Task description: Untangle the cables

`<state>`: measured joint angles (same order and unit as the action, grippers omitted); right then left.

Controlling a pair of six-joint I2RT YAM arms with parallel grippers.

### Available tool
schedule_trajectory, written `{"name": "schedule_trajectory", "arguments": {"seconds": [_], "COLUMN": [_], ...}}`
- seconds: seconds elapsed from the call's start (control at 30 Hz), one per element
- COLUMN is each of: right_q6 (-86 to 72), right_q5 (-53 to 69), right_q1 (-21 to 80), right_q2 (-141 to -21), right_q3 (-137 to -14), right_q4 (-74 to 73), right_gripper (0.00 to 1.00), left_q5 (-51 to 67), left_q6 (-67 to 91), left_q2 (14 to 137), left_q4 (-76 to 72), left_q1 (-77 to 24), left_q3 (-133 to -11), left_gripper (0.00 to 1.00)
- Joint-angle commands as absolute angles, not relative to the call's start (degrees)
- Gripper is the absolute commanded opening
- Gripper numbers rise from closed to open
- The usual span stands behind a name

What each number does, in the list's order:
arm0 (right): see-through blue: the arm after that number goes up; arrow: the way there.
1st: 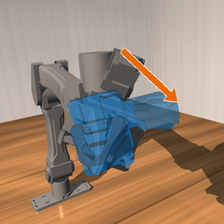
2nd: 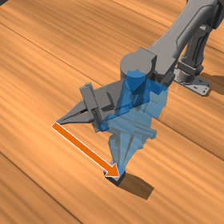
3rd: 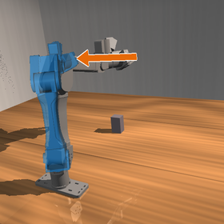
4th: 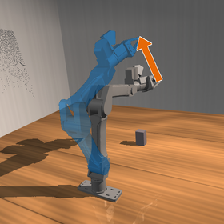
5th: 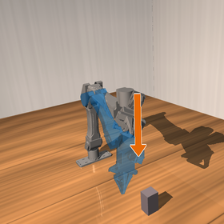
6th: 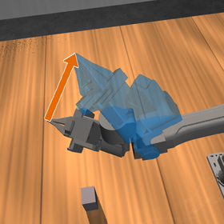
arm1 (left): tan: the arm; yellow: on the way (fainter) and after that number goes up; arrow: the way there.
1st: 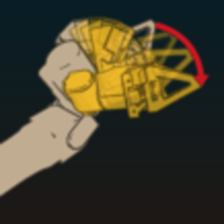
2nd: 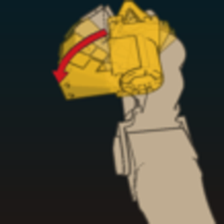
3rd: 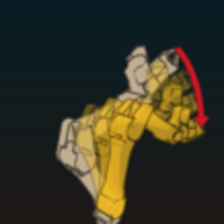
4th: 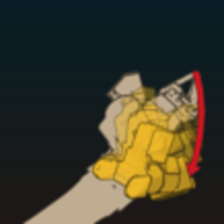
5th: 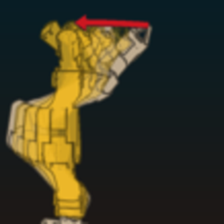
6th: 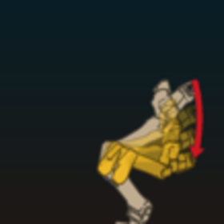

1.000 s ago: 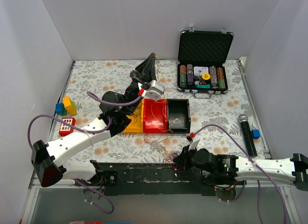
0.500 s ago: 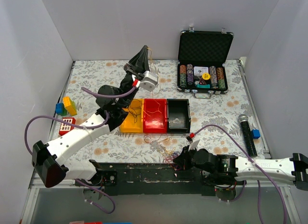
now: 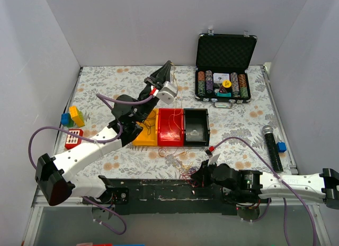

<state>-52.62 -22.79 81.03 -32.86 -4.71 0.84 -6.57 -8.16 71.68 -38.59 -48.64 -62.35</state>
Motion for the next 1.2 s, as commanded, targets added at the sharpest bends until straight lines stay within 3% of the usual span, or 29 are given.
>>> {"name": "schedule_trajectory", "arguments": {"seconds": [0.0, 0.57, 1.17], "right_q6": [-53.7, -54.1, -54.4], "right_q5": [-24.2, -24.5, -24.6], "right_q1": [81.4, 81.6, 81.7], "right_q2": [-32.0, -32.2, -31.6], "right_q3": [-4.5, -4.3, -5.0], "right_q4": [0.8, 0.4, -1.7], "right_gripper": [0.09, 0.08, 0.05], "left_q5": [-5.6, -11.2, -2.8], "left_q6": [-5.0, -12.0, -22.2], "left_q2": [69.1, 69.7, 67.1], "left_q4": [-35.1, -39.6, -42.5], "left_q1": [-50.3, -47.2, -43.1], "left_q3": [-62.3, -53.7, -38.9], "left_gripper": [0.00, 0.00, 0.00]}}
